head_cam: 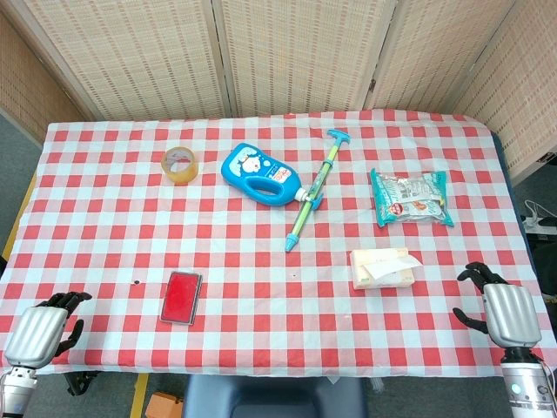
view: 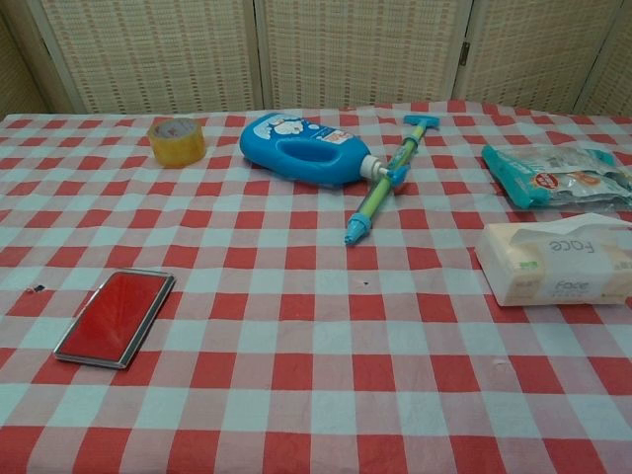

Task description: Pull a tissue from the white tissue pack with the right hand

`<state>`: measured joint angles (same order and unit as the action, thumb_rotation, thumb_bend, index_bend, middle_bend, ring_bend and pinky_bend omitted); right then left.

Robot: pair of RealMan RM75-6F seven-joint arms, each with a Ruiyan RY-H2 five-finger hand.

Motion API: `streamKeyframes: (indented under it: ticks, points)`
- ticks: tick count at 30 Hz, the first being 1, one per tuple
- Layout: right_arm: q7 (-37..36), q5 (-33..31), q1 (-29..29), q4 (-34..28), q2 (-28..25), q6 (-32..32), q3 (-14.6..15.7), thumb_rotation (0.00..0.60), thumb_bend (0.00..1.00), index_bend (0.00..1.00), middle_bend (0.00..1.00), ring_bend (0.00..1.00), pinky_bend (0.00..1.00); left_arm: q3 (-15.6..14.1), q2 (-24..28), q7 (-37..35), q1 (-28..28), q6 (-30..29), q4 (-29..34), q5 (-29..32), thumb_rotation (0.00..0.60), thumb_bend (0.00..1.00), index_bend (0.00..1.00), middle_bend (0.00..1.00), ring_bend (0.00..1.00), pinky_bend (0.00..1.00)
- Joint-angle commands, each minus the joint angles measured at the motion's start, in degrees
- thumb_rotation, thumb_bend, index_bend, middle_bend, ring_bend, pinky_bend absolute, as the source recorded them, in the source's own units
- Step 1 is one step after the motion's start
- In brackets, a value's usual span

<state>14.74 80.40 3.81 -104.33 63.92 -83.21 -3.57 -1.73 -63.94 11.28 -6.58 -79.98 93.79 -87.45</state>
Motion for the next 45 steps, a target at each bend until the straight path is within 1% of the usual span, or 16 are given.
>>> streamKeyframes:
  ticks: [1, 7, 10, 13, 16, 20, 27, 31, 37, 40, 42, 45]
  points:
    - [0.23, -0.04, -0.04, -0.11, -0.03, 0.1, 0.16, 0.6, 0.06, 0.39, 0.29, 0.44, 0.67, -0.02, 0.04, -0.12, -0.04, -0.01, 0.02, -0.16, 0.6, 0.51, 0.31, 0.34, 0.3, 0.53]
    - [0.45, 0.51, -0.1, 0.55, 0.29, -0.4, 0.16, 0.6, 0.06, 0.39, 0.29, 0.44, 0.67, -0.07, 0.14, -0.23, 0.07, -0.46, 0.16, -0.59, 0.6, 0.51, 0.31, 0.34, 0.3, 0.53]
    - [1.17, 0.62, 0.3, 1.81, 1.31, -0.23, -0.03, 0.6, 0.06, 0.39, 0.32, 0.46, 0.67, 0.0, 0.18, -0.22, 0.19, -0.75, 0.22, -0.55, 0.6, 0.51, 0.31, 0.34, 0.3, 0.53]
    - [2.37, 1.39, 0.9, 3.93, 3.44, -0.21, -0.14, 0.6, 0.06, 0.39, 0.39, 0.52, 0.69, 0.01, 0.32, -0.66, 0.28, -1.05, 0.43, -0.74, 0.6, 0.51, 0.31, 0.34, 0.3, 0.53]
    - [3.19, 2.23, 1.93, 6.78, 6.4, 0.16, -0.48, 0.6, 0.06, 0.39, 0.46, 0.61, 0.73, -0.02, 0.46, -0.69, 0.44, -1.43, 0.65, -0.95, 0.6, 0.51, 0.31, 0.34, 0.3, 0.53]
    - [3.59, 1.37, 4.61, 9.7, 9.9, 3.31, -1.7, 0.6, 0.06, 0.4, 0.51, 0.66, 0.77, -0.18, 0.66, -0.71, 0.66, -1.9, 0.88, -1.43, 0.6, 0.51, 0.31, 0.34, 0.3, 0.53]
    - [4.23, 0.33, 9.16, 14.92, 15.03, 7.27, -4.13, 0.6, 0.06, 0.4, 0.55, 0.69, 0.8, 0.13, 0.71, -1.34, 0.66, -1.55, 0.64, -0.53, 0.6, 0.51, 0.31, 0.34, 0.3, 0.53]
    - [3.73, -1.48, 11.15, 17.72, 17.54, 8.98, -5.68, 0.6, 0.06, 0.4, 0.56, 0.7, 0.81, 0.01, 0.77, -1.3, 0.62, -1.6, 0.7, -0.98, 0.6, 0.51, 0.31, 0.34, 0.3, 0.53]
    - [3.36, -3.75, 13.44, 22.35, 20.78, 11.68, -6.5, 0.6, 0.07, 0.4, 0.59, 0.73, 0.84, 0.07, 0.7, -1.26, 0.61, -1.44, 0.67, -0.75, 0.6, 0.51, 0.31, 0.34, 0.3, 0.53]
    - [3.11, -4.71, 14.65, 25.26, 22.59, 12.99, -6.88, 0.6, 0.09, 0.41, 0.61, 0.75, 0.86, 0.02, 0.69, -1.13, 0.6, -1.36, 0.7, -0.79, 0.6, 0.51, 0.31, 0.34, 0.3, 0.53]
    - [2.74, -5.21, 15.3, 26.8, 23.51, 13.61, -7.17, 0.6, 0.12, 0.42, 0.63, 0.76, 0.87, 0.01, 0.7, -1.13, 0.61, -1.42, 0.68, -0.9, 0.6, 0.51, 0.31, 0.34, 0.3, 0.53]
    - [1.79, -5.35, 16.16, 29.01, 24.73, 13.91, -7.52, 0.6, 0.2, 0.44, 0.65, 0.79, 0.89, 0.06, 0.7, -1.24, 0.63, -1.45, 0.64, -0.84, 0.6, 0.51, 0.31, 0.34, 0.3, 0.53]
